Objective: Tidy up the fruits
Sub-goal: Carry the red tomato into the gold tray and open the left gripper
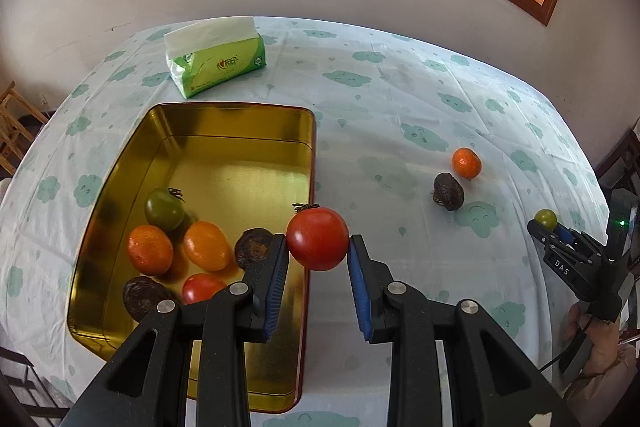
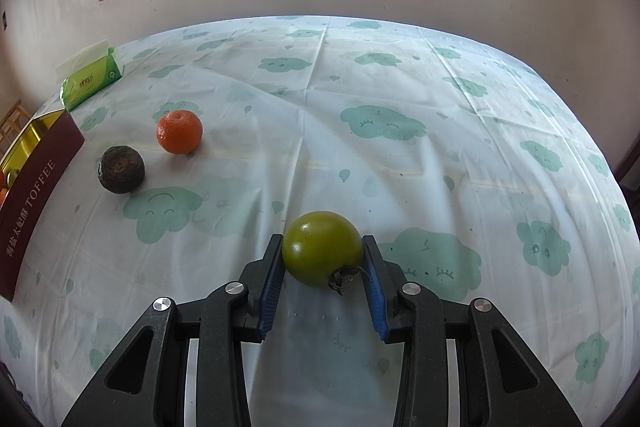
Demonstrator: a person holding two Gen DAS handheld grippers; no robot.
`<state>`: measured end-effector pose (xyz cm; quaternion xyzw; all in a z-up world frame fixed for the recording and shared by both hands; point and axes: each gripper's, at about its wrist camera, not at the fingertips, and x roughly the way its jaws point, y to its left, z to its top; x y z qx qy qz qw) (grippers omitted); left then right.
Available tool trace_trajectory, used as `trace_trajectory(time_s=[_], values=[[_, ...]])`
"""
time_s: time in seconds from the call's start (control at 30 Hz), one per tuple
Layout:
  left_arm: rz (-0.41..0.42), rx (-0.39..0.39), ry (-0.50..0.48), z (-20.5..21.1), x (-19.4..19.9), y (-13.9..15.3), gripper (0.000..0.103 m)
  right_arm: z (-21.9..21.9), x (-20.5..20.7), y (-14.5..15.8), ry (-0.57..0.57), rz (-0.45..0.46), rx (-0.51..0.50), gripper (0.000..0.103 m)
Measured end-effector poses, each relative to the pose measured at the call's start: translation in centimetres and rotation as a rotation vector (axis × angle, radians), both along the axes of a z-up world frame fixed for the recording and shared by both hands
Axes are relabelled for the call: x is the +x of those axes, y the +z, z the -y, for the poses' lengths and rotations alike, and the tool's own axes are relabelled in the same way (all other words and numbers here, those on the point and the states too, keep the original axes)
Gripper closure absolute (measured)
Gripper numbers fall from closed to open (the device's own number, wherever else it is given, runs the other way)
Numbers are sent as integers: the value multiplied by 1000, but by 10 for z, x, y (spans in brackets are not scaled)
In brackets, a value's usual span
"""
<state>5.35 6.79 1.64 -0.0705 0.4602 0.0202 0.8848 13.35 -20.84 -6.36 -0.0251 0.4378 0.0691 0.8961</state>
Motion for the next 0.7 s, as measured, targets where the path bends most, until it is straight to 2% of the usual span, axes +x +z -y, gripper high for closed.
trace_trajectory(time_s=[0.43,0.7], values=[[-46,-17,77,-57,-24,-9,76,0,0,0,0,-1,-1,64],[-110,-8,76,-65,-38,-29,76,0,0,0,0,-1,-2,64]])
